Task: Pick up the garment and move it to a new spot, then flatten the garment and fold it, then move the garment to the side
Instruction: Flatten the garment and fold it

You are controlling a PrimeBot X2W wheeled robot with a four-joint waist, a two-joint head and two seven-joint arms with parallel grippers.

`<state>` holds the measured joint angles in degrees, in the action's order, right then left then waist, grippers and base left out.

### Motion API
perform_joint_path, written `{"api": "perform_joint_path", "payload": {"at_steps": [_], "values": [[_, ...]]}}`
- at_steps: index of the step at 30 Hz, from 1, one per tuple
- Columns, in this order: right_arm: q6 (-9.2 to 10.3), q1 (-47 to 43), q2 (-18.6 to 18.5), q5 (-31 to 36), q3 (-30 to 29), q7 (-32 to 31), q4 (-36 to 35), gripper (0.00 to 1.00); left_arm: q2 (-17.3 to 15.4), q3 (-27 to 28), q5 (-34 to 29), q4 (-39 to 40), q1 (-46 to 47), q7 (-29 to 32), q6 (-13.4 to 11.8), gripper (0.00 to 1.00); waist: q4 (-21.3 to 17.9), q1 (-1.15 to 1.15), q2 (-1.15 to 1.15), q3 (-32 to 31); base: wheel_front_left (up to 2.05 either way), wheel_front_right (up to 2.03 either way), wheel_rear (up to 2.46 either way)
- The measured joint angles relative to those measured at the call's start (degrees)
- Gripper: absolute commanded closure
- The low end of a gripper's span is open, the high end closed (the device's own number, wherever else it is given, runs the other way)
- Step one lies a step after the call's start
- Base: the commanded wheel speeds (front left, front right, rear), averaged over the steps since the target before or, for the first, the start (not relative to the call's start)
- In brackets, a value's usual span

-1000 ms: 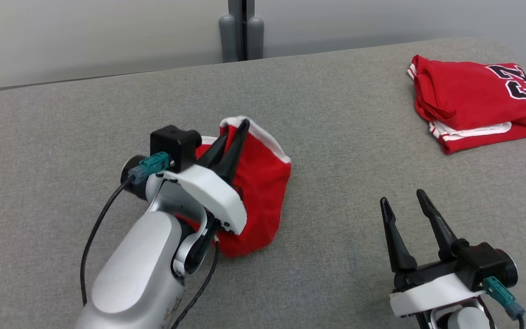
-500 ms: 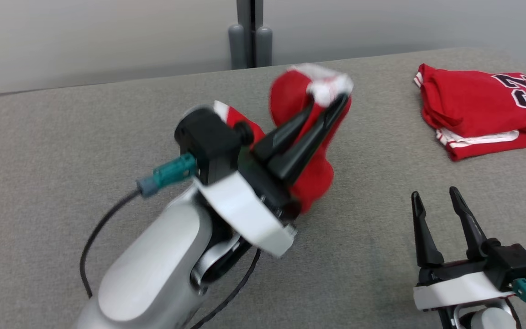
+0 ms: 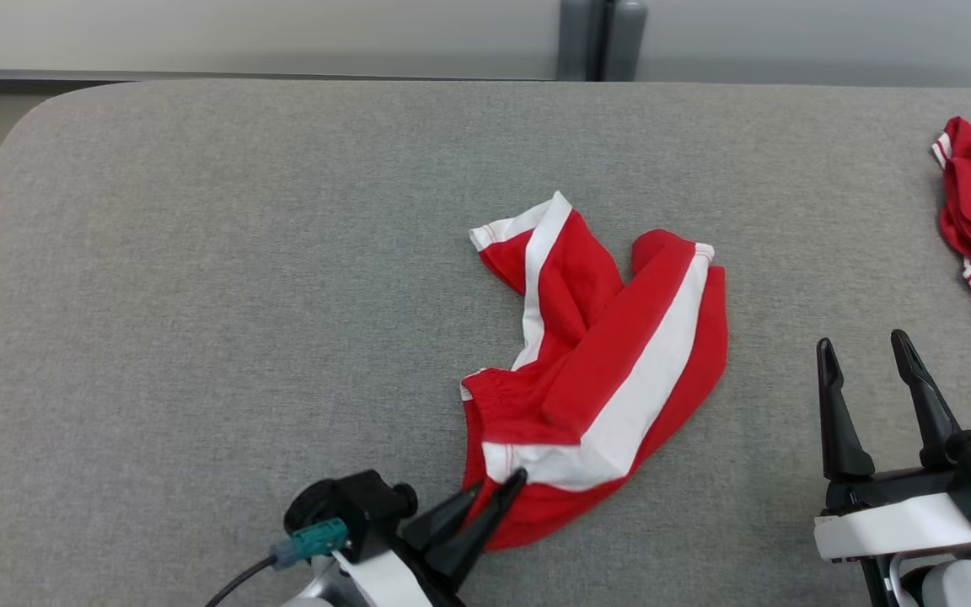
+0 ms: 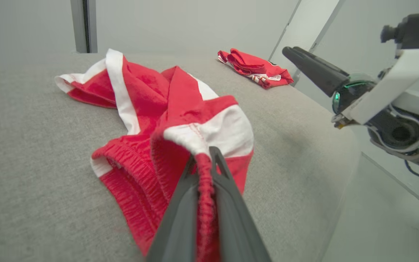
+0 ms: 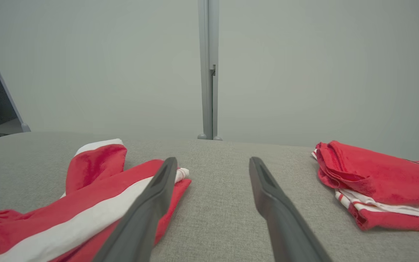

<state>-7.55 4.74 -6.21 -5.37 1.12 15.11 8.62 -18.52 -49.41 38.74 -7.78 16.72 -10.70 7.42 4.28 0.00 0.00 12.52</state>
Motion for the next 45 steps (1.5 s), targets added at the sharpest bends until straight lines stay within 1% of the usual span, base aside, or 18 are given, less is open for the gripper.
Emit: {"api": "perform_joint_path", "payload": {"at_steps": [1,2,3,4,10,11,15,16,19,20,21,25,27,29,32,38,41,45], "values": [[0.00,-0.02,-0.18,0.00,0.03,0.00,0.00,0.00,-0.12,-1.01,0.30,-0.13,-0.31,0.71,0.00,0.53,0.49,0.00,0.00,0.01,0.00,0.00,0.00],[0.00,-0.03,-0.29,0.00,0.04,0.00,-0.01,0.00,-0.25,-1.76,0.40,-0.16,-0.49,1.51,0.01,0.24,0.99,0.00,0.00,0.01,0.00,0.00,0.00],[0.00,-0.04,-0.42,0.00,0.12,0.00,-0.02,0.00,-0.49,-2.25,0.89,-0.04,-0.61,2.40,0.02,0.04,1.45,0.00,0.00,0.00,0.00,0.00,0.00],[0.00,-0.05,-0.62,0.01,0.19,0.00,-0.03,0.00,-0.91,-2.69,1.30,0.36,-0.74,3.04,0.01,0.00,1.87,0.00,0.00,0.02,0.00,0.00,0.00],[0.00,-0.05,-1.02,0.05,0.04,0.00,-0.20,0.00,-3.55,-3.93,2.71,5.25,-0.97,7.57,0.01,0.00,3.30,0.00,0.00,0.54,0.00,0.00,0.00],[0.00,-0.06,-1.03,0.07,0.13,0.00,-0.24,0.00,-4.92,-4.09,3.12,7.35,-0.98,9.48,-0.31,0.00,3.52,0.00,0.00,0.78,0.00,0.00,0.00],[0.00,-0.05,-0.96,0.07,0.42,0.00,-0.20,0.00,-6.86,-3.92,3.87,10.47,-1.55,12.27,-1.98,0.00,3.26,0.00,0.00,1.13,0.00,0.00,0.00],[0.00,-0.05,-0.89,0.07,0.49,0.00,-0.18,0.00,-6.98,-3.58,4.46,11.12,-1.95,12.63,-2.56,0.11,3.10,0.00,0.00,1.18,0.00,0.00,0.00],[0.00,-0.06,-0.73,0.01,0.65,0.00,-0.11,0.00,-7.76,-3.28,5.45,12.37,-2.56,13.54,-3.31,0.56,2.56,0.00,0.00,1.26,0.00,0.00,0.00],[0.00,-0.06,-0.70,-0.02,0.65,0.00,-0.11,0.00,-7.87,-3.23,6.14,12.66,-2.69,14.15,-3.57,0.66,2.37,0.00,0.00,1.29,0.00,0.00,0.00],[0.00,-0.07,-0.71,-0.03,0.63,0.00,-0.11,0.00,-8.00,-3.25,6.41,12.93,-3.05,14.63,-3.76,0.67,2.18,0.00,0.00,1.33,0.00,0.00,0.00],[0.00,-0.09,-0.75,-0.03,0.27,0.00,-0.13,0.00,-8.29,-3.22,7.26,13.62,-3.65,15.51,-4.47,0.64,1.81,0.00,0.00,1.37,0.00,0.00,0.00],[0.00,-0.11,-0.76,-0.04,0.24,0.00,-0.13,0.00,-8.68,-3.28,7.71,13.66,-3.70,16.31,-4.54,0.69,1.65,0.00,0.00,1.31,0.00,0.00,0.00],[0.00,-0.11,-0.81,-0.04,0.23,0.00,-0.13,0.00,-8.82,-3.11,7.93,13.97,-3.89,16.14,-4.60,1.00,1.52,0.00,0.00,1.25,0.00,0.00,0.00],[0.00,-0.12,-0.86,-0.04,0.19,0.00,-0.10,0.00,-8.77,-3.10,8.48,14.22,-4.32,16.14,-4.71,1.00,1.42,0.00,0.00,1.05,0.00,0.00,0.00],[0.00,-0.30,-0.32,-0.65,0.48,0.00,0.18,0.00,-7.66,-0.16,12.01,16.70,-2.79,13.56,-2.91,1.00,0.61,0.00,0.00,-0.97,0.00,0.00,0.00],[0.00,0.05,0.36,-1.20,1.46,0.00,0.45,0.00,-7.65,2.49,14.84,17.77,3.43,15.93,-2.03,1.00,-0.90,0.00,0.00,-2.05,0.00,0.00,0.00],[0.00,1.23,1.25,-1.70,1.94,0.00,0.35,0.00,-7.77,4.42,18.83,17.01,14.38,23.56,-1.15,1.00,-4.36,0.00,0.00,-3.07,0.00,0.00,0.00]]}}
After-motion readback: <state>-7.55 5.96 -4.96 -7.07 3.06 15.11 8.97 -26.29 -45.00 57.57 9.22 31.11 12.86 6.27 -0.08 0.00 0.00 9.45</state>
